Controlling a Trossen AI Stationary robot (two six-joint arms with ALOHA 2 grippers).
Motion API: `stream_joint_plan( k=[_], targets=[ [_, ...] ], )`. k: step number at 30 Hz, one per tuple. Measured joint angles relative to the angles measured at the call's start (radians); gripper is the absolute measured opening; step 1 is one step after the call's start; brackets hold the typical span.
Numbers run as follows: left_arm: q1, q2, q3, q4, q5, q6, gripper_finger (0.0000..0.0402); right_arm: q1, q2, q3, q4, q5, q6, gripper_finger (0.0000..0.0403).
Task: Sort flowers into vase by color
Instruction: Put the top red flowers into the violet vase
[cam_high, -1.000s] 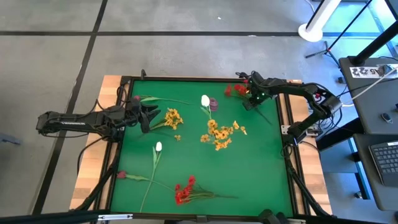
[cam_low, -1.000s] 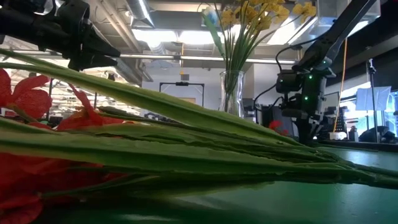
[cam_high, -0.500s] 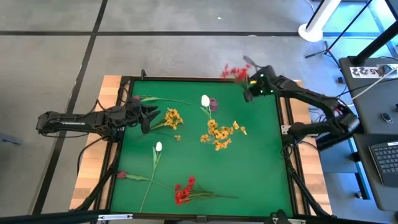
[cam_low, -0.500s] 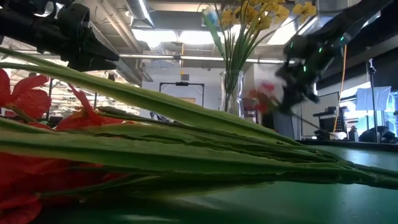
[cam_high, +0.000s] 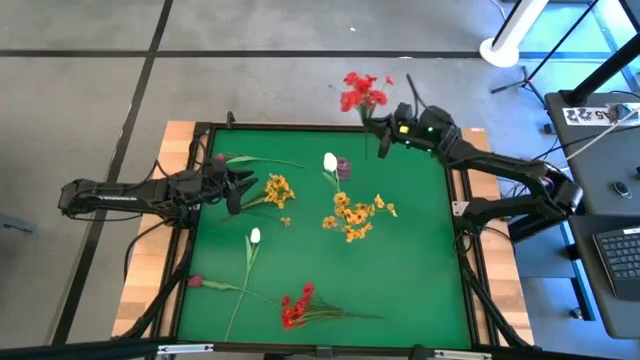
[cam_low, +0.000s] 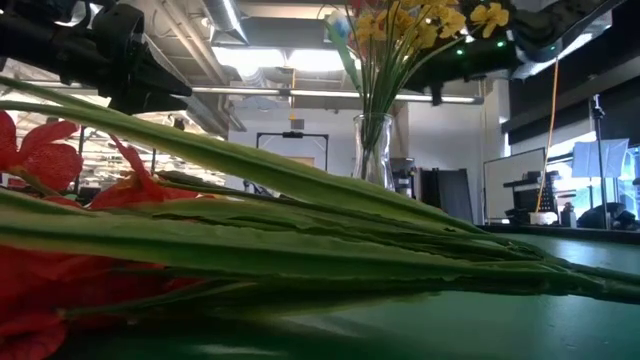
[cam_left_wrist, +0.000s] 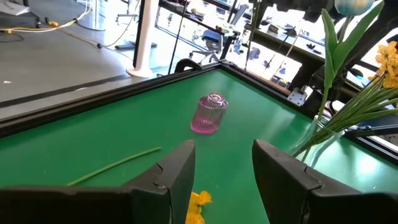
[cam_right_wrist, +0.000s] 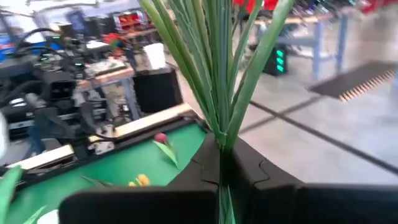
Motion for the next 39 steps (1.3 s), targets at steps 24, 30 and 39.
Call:
stream_joint_plan(
  k=[24, 30, 39],
  targets=[
    [-0.003, 0.0, 0.0, -0.051, 0.0, -0.001, 0.0154, 0.071, 0.348, 0.0, 0.362, -0.025, 0.007, 0.0005],
    [-0.003, 0.0, 0.0, -0.071, 0.0, -0.002, 0.0154, 0.071, 0.349, 0.0, 0.367, -0.029, 0.007, 0.0009],
    [-0.003, 0.0, 0.0, -0.089, 0.001, -0.008, 0.0154, 0.063, 0.334, 0.0, 0.304, -0.05, -0.011, 0.0043]
  ],
)
